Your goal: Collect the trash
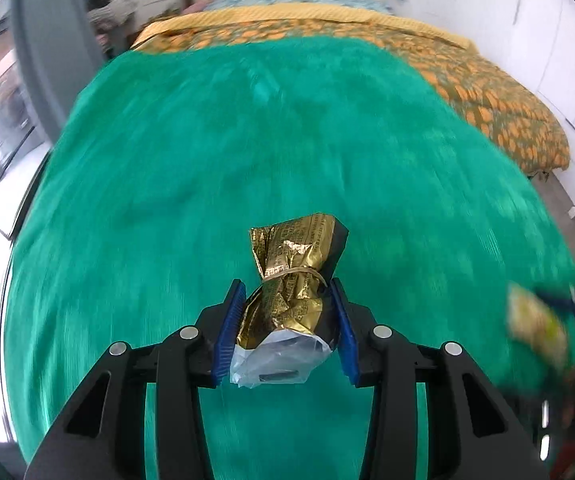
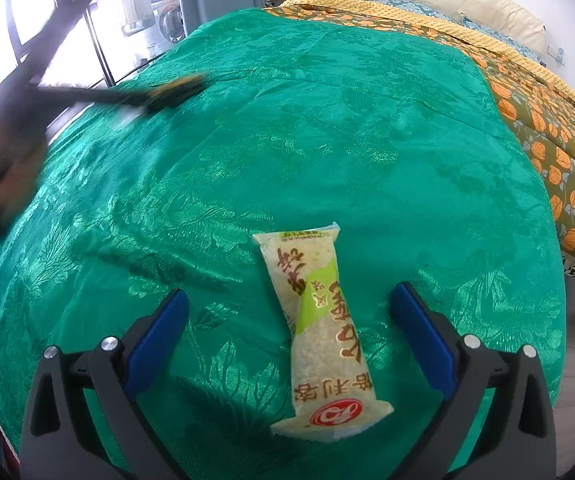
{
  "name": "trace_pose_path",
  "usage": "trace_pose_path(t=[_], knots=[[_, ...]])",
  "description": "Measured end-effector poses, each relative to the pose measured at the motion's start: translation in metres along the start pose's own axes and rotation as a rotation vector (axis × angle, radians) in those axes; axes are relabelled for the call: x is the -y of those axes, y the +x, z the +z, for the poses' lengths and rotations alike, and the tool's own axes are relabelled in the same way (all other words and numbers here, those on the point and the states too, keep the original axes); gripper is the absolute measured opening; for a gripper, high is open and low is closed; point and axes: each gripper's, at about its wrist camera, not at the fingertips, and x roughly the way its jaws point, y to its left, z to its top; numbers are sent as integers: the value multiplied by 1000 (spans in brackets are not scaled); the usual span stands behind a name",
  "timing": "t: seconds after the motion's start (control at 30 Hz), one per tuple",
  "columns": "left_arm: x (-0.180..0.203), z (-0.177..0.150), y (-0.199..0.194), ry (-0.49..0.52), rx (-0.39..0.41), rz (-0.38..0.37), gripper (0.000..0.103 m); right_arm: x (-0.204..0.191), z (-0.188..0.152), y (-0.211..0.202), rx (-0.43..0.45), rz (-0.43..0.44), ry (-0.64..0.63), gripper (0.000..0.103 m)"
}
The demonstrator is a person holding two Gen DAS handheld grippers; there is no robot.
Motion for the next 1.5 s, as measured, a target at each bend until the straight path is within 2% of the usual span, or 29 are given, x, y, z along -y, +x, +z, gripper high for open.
trace_pose_path(t=[0.07, 0.2, 0.3, 0.33, 0.43, 1.5], knots=[[1, -38, -18, -59, -5, 4, 42, 0, 1, 0, 0, -1, -1, 99], [8, -85, -36, -120, 29, 49, 45, 0, 0, 0, -1, -5, -4, 99], [13, -101, -40, -148, 55, 77, 75, 1, 0, 0, 0, -2, -2, 99], [16, -103, -37, -140, 46, 109, 92, 0, 0, 0, -1, -3, -3, 99], [21, -109, -37, -140, 37, 162, 97, -1, 0, 0, -2, -14, -10, 99], [13, -110, -35, -161, 27, 147, 98, -4, -2, 0, 0, -15, -10, 99]])
